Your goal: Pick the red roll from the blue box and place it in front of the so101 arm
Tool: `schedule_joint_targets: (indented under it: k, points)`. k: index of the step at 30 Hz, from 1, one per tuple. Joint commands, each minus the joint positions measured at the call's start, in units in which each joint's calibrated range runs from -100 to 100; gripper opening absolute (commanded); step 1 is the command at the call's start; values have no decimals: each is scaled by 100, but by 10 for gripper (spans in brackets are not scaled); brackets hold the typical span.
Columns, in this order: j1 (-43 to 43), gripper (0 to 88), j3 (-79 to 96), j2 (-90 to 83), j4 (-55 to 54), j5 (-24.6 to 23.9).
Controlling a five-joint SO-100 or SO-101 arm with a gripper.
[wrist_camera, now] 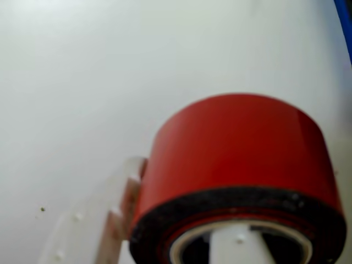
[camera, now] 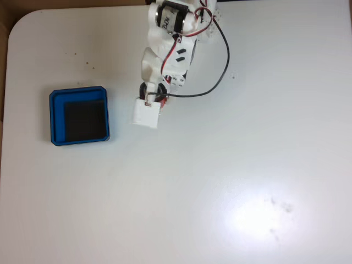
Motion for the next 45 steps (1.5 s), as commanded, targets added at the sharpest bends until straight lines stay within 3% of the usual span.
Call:
schedule_joint_targets:
  k: [1, 17, 24, 38, 45]
  points:
    - [-450, 14, 499, -254, 80, -31]
    - [-1739, 15, 2134, 106, -134, -48]
    - [-1720, 15, 2152, 1326, -1322, -57]
    - [-1730, 15, 2134, 2112, -1553, -57]
    - [-1691, 15, 2278, 2087, -2486, -66]
